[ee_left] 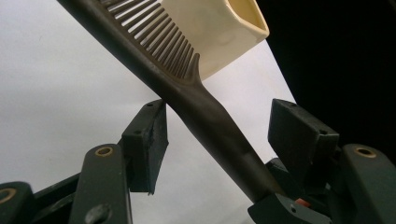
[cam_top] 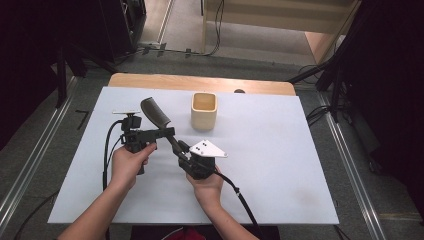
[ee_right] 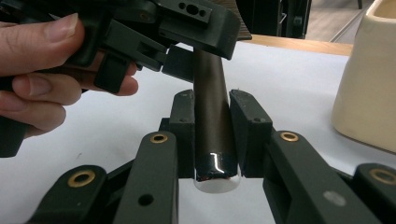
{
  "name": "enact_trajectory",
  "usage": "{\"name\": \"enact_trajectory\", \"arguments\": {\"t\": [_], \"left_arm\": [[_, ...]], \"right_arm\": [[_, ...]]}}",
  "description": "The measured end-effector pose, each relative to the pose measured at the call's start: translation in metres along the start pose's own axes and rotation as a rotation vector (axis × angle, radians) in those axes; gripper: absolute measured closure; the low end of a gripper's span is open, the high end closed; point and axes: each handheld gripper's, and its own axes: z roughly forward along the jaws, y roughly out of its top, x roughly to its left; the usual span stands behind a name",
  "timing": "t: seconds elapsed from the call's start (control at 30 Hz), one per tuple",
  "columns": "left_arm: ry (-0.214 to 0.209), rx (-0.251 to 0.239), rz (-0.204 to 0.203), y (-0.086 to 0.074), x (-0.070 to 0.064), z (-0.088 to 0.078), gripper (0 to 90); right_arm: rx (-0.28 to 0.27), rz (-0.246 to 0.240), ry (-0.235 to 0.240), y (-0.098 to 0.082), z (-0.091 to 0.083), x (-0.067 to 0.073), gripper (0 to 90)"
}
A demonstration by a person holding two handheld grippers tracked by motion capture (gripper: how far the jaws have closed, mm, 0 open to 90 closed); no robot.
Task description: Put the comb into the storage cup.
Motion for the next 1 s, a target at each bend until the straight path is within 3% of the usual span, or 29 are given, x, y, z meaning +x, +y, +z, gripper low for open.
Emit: {"name": "enact_trajectory", "arguments": {"t": [0.2, 0.57, 0.77, 1.0], "left_arm": [[-0.008, 0.010, -0.024, 0.0000, 0.0023, 0.0004, 47.2], [-0.023, -0.028, -0.050, -0.0010, 0.0035, -0.0030, 60.3], [-0.050, -0.021, -0.103, -0.0013, 0.0081, -0.0032, 63.6], [-0.052, -0.035, -0.104, -0.0024, 0.0070, -0.0036, 65.3]], "right_arm": [[-0.009, -0.005, -0.004, -0.0003, 0.0003, 0.0017, 70.2], [-0.032, -0.007, -0.002, -0.0015, 0.0018, 0.0050, 70.2], [-0.029, -0.004, 0.002, -0.0029, 0.0027, 0.0045, 70.2], [-0.027, -0.002, 0.005, -0.0045, 0.0036, 0.0038, 70.2]]}}
